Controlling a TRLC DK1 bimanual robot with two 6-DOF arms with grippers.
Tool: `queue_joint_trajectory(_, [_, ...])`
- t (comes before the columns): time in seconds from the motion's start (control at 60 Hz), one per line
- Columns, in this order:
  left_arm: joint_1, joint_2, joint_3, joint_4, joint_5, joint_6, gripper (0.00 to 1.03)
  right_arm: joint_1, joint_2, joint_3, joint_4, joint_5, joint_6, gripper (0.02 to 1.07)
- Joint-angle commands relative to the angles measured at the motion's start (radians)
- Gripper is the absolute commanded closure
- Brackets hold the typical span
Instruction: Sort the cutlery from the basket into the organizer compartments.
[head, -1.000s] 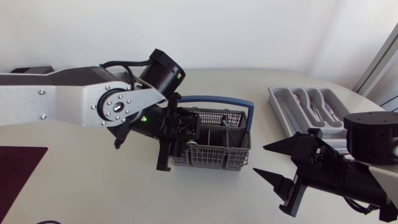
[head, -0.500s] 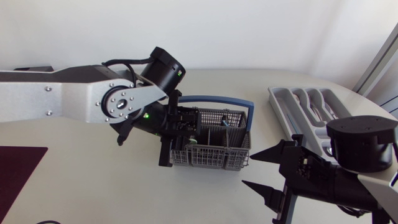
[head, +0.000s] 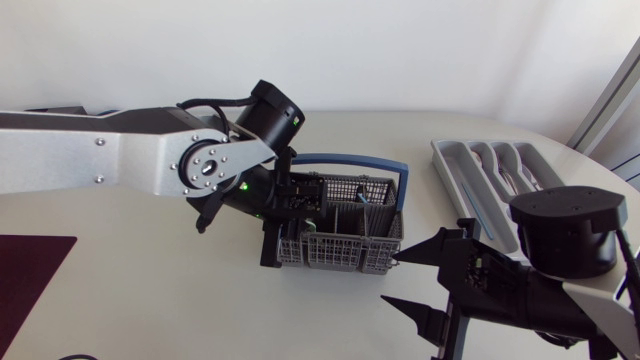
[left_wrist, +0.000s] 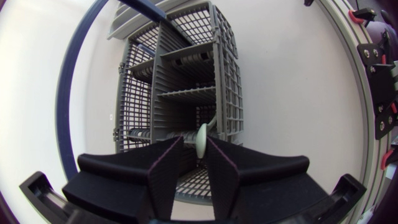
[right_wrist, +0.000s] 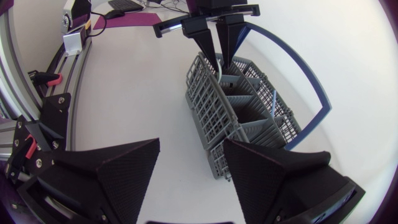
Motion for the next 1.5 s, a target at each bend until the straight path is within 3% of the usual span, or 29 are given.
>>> queue_joint_trajectory(0.0, [-0.004,0.025,0.023,0.002,0.001,0.026,0.83,0.014,0.025,0.024,0.011,0.006,0.021,0.32])
queue_joint_trajectory(0.067, [-0.004,0.031,0.025,0.001,0.001,0.026,0.84,0.022,0.033,0.029,0.014,0.006,0.023,0.32])
queue_joint_trajectory(0.233, [-0.005,0.034,0.031,0.001,0.003,0.026,0.97,0.033,0.041,0.029,0.021,0.013,0.028,0.32])
queue_joint_trajectory(0.383, [-0.005,0.033,0.043,-0.015,0.001,0.026,1.0,0.041,0.053,0.023,0.023,0.016,0.029,0.32])
queue_joint_trajectory(0.733, [-0.007,-0.01,0.099,-0.094,0.0,0.038,1.0,0.068,0.053,0.026,0.023,0.042,0.032,0.32])
queue_joint_trajectory(1.167, [-0.033,-0.225,0.165,-0.216,-0.043,0.034,1.0,0.103,0.032,0.053,0.018,0.093,0.048,0.32])
queue_joint_trajectory(1.283, [-0.057,-0.28,0.185,-0.26,-0.045,-0.02,1.0,0.108,0.013,0.067,0.017,0.113,0.054,0.32])
queue_joint_trajectory(1.483, [-0.126,-0.295,0.178,-0.274,-0.043,-0.247,1.0,0.11,-0.033,0.078,0.025,0.159,0.057,0.32])
